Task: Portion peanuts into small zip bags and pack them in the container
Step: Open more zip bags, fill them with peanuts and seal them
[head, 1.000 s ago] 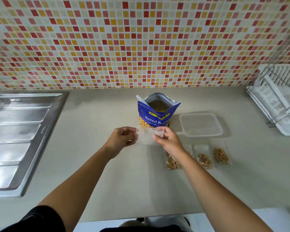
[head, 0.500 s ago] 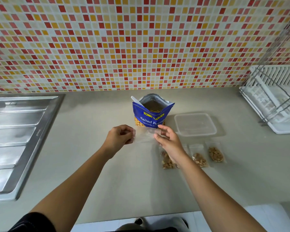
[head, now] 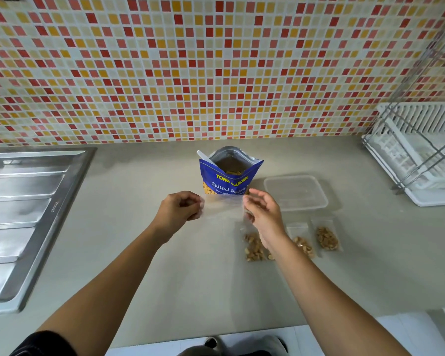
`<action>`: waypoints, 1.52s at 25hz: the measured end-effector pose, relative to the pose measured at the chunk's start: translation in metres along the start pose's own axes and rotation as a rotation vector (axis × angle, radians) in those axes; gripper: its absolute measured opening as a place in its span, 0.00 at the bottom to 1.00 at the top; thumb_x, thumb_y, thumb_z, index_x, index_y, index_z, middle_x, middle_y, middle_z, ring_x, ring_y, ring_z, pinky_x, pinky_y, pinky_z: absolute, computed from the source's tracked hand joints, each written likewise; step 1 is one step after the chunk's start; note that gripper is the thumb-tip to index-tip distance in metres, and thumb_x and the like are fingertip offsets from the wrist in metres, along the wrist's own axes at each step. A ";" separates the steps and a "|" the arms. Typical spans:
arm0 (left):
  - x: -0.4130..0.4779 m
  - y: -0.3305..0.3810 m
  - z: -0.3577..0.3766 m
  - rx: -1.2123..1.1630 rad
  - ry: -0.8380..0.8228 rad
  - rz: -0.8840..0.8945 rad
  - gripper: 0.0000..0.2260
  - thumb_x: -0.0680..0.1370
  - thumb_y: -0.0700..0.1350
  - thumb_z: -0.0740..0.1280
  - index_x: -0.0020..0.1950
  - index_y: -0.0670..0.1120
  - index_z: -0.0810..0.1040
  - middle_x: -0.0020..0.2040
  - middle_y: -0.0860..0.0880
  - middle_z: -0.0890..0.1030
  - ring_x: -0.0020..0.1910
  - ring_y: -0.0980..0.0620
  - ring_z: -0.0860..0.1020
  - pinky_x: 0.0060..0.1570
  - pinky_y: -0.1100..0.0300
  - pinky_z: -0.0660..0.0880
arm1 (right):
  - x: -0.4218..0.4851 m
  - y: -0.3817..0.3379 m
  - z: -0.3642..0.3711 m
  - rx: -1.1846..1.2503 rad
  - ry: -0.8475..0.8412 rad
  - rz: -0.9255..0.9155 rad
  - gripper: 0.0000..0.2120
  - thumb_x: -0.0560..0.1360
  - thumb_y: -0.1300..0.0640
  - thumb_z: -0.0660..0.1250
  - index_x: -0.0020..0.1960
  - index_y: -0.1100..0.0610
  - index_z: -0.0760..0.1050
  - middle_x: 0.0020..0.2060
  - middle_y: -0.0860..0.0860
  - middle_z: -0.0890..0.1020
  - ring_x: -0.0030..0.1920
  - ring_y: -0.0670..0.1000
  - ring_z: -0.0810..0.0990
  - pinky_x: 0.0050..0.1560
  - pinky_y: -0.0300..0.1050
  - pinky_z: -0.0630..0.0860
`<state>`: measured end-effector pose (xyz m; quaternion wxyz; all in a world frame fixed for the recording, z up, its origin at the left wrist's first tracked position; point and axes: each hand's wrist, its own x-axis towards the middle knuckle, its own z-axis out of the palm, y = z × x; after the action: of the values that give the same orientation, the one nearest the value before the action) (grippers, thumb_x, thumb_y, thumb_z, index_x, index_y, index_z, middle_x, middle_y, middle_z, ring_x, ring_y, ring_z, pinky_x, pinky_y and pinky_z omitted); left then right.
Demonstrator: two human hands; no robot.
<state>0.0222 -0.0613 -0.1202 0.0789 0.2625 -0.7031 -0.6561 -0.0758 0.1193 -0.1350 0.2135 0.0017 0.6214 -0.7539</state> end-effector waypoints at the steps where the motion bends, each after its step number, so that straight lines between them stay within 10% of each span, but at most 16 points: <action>1: 0.000 0.001 0.000 0.000 0.012 -0.005 0.06 0.75 0.31 0.65 0.42 0.40 0.79 0.37 0.43 0.80 0.31 0.54 0.79 0.43 0.64 0.80 | 0.000 0.001 -0.001 -0.072 0.069 -0.088 0.09 0.74 0.65 0.67 0.50 0.52 0.74 0.41 0.49 0.79 0.38 0.46 0.76 0.37 0.35 0.73; 5: -0.001 0.007 0.000 0.051 0.012 -0.014 0.05 0.74 0.32 0.66 0.42 0.40 0.80 0.36 0.44 0.80 0.31 0.52 0.79 0.40 0.64 0.80 | -0.007 0.001 -0.008 -0.760 -0.027 -0.786 0.16 0.70 0.51 0.69 0.55 0.57 0.75 0.49 0.47 0.77 0.50 0.44 0.73 0.53 0.30 0.68; 10: -0.002 0.024 0.014 0.150 -0.073 0.005 0.02 0.73 0.36 0.68 0.44 0.41 0.81 0.34 0.47 0.81 0.30 0.57 0.79 0.36 0.66 0.78 | -0.007 -0.004 0.005 -1.179 -0.335 -0.805 0.39 0.62 0.36 0.72 0.67 0.53 0.70 0.62 0.49 0.74 0.63 0.49 0.71 0.66 0.40 0.64; 22: 0.002 0.048 0.027 0.307 -0.094 0.094 0.05 0.76 0.43 0.66 0.47 0.44 0.80 0.41 0.47 0.83 0.34 0.56 0.79 0.32 0.69 0.74 | 0.001 -0.023 0.000 -0.981 -0.268 -0.761 0.26 0.64 0.46 0.75 0.59 0.53 0.77 0.54 0.48 0.82 0.52 0.46 0.79 0.53 0.37 0.74; 27: 0.022 0.070 0.022 0.260 0.544 0.234 0.15 0.78 0.54 0.62 0.51 0.42 0.75 0.40 0.50 0.77 0.41 0.54 0.75 0.31 0.67 0.71 | 0.013 -0.044 -0.008 -0.814 -0.155 -0.764 0.26 0.64 0.45 0.76 0.58 0.55 0.78 0.50 0.45 0.82 0.48 0.38 0.77 0.49 0.22 0.69; 38: 0.060 0.092 0.042 0.644 0.202 0.389 0.11 0.78 0.48 0.63 0.53 0.43 0.79 0.44 0.46 0.81 0.44 0.48 0.78 0.35 0.64 0.69 | 0.049 -0.057 -0.013 -0.629 -0.116 -0.550 0.25 0.65 0.46 0.75 0.59 0.54 0.78 0.48 0.47 0.83 0.48 0.42 0.80 0.45 0.31 0.76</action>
<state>-0.0726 -0.0520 -0.0508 0.1842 0.1987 -0.8986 -0.3452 -0.1423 0.1234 -0.0978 0.0290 -0.2717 0.7854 -0.5554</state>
